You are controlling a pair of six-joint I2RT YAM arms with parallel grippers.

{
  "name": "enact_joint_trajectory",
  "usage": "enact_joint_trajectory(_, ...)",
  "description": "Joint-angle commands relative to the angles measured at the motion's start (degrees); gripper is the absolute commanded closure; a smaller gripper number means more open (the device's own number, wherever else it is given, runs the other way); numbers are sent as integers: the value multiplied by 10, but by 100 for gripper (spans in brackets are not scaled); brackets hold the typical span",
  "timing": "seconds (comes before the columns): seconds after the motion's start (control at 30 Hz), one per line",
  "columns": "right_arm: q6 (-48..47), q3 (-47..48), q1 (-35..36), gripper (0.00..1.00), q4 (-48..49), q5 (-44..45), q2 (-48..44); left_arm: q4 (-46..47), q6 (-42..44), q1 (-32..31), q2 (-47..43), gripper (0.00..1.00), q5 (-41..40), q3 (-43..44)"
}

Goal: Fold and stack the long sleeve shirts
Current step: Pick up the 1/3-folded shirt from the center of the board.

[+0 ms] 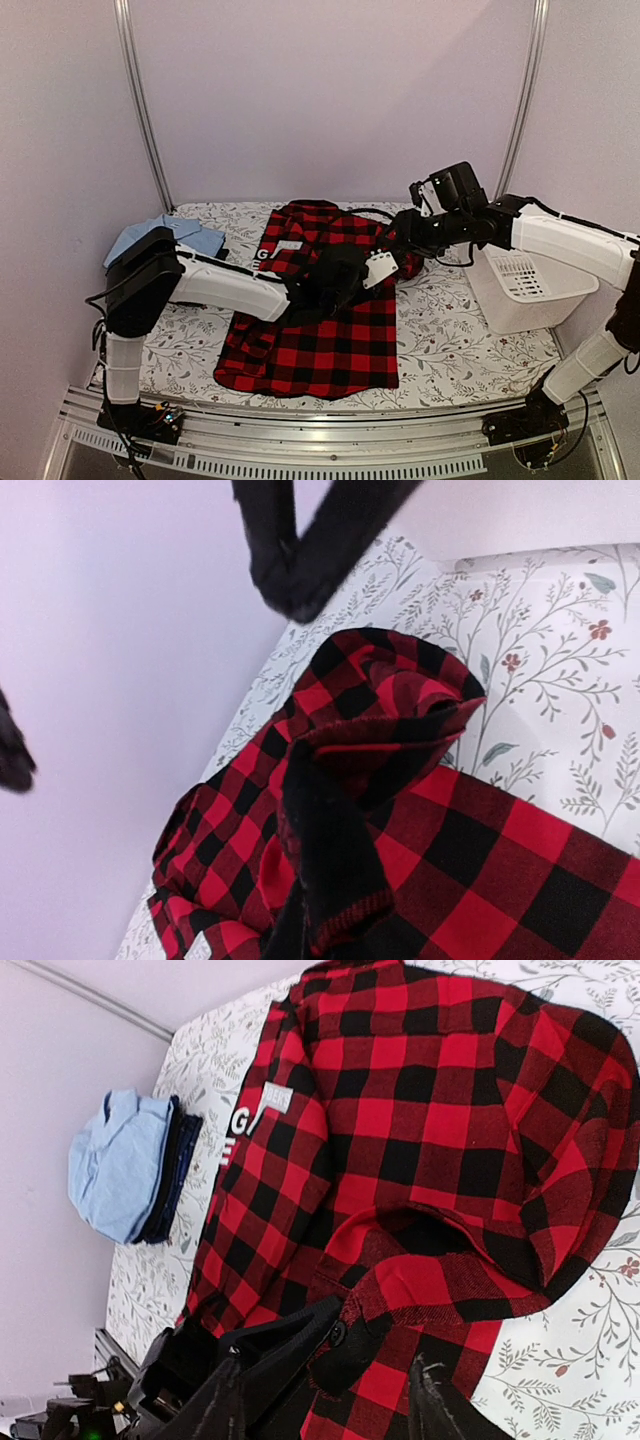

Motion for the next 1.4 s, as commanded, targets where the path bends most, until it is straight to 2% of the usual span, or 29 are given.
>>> enact_joint_trajectory(0.0, -22, 20, 0, 37, -9, 92, -37, -190, -199, 57, -64, 100, 107, 76)
enact_joint_trajectory(0.17, -40, 22, -8, 21, -9, 179, -49, -338, -361, 137, -83, 100, 265, 135)
enact_joint_trajectory(0.3, -53, 16, -17, 14, -7, 208, -48, -397, -502, 229, -99, 100, 401, 148)
enact_joint_trajectory(0.37, -56, 9, -22, 12, -5, 209, -44, -391, -575, 283, -113, 100, 478, 116)
enact_joint_trajectory(0.47, -59, 0, -25, 11, 0, 204, -31, -330, -677, 358, -141, 100, 598, 40)
enact_joint_trajectory(0.53, -59, -10, -26, 11, 8, 199, -21, -292, -718, 379, -155, 100, 644, 0)
enact_joint_trajectory(0.7, -59, -22, -27, 12, 24, 180, 14, -287, -728, 384, -180, 100, 655, -28)
enact_joint_trajectory(0.87, -63, -31, -32, 17, 54, 150, 64, -296, -719, 384, -186, 100, 640, -30)
enact_joint_trajectory(1.17, -56, -13, -65, 43, 116, 46, 202, -309, -710, 384, -157, 100, 629, -2)
enact_joint_trajectory(1.37, -57, -11, -67, 46, 133, 30, 259, -317, -710, 383, -136, 100, 642, 50)
